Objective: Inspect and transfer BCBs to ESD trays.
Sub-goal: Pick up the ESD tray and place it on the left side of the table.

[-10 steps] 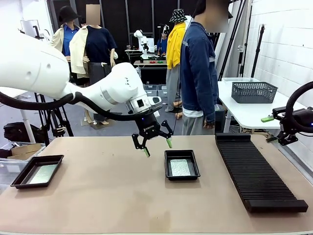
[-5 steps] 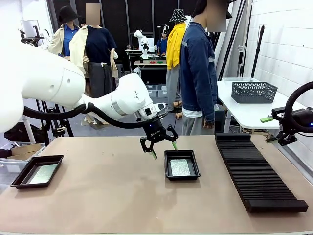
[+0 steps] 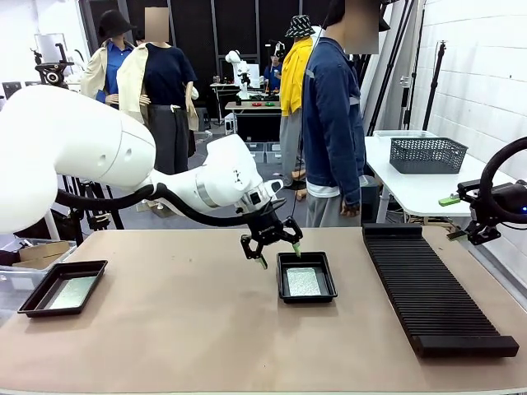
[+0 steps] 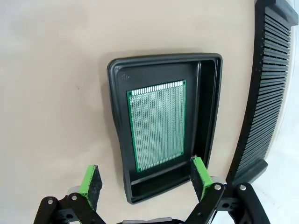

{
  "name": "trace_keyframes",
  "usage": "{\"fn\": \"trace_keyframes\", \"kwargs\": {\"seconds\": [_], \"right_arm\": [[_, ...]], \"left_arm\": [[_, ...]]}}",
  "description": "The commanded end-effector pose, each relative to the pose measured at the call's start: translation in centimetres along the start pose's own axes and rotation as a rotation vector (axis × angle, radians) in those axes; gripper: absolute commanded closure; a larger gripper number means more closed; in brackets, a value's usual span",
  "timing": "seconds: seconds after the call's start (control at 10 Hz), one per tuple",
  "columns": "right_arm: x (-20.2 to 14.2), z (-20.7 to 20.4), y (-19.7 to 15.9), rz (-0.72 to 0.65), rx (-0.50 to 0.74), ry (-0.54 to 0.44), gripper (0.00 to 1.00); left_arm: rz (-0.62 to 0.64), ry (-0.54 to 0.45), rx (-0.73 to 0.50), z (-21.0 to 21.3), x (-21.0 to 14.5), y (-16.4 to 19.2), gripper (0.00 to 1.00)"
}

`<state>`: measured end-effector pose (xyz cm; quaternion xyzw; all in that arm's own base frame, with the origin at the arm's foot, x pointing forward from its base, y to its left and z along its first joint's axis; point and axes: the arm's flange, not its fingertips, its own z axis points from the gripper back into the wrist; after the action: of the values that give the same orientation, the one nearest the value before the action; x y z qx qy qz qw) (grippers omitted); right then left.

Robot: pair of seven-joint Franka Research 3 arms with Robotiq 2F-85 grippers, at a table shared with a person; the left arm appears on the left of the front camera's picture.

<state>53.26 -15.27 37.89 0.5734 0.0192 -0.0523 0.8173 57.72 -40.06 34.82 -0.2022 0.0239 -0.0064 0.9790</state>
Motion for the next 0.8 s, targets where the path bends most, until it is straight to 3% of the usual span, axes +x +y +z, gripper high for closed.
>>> {"fn": "trace_keyframes", "kwargs": {"seconds": [0.0, 0.7], "right_arm": [[-0.2, 0.0, 0.0, -0.001, -0.002, 0.012, 0.0], [-0.2, 0.0, 0.0, -0.001, -0.002, 0.012, 0.0]], "left_arm": [[-0.027, -0.022, 0.006, -1.0, -0.2, 0.0, 0.0], [-0.072, -0.077, 0.043, -3.5, -0.2, 0.6, 0.0]]}}
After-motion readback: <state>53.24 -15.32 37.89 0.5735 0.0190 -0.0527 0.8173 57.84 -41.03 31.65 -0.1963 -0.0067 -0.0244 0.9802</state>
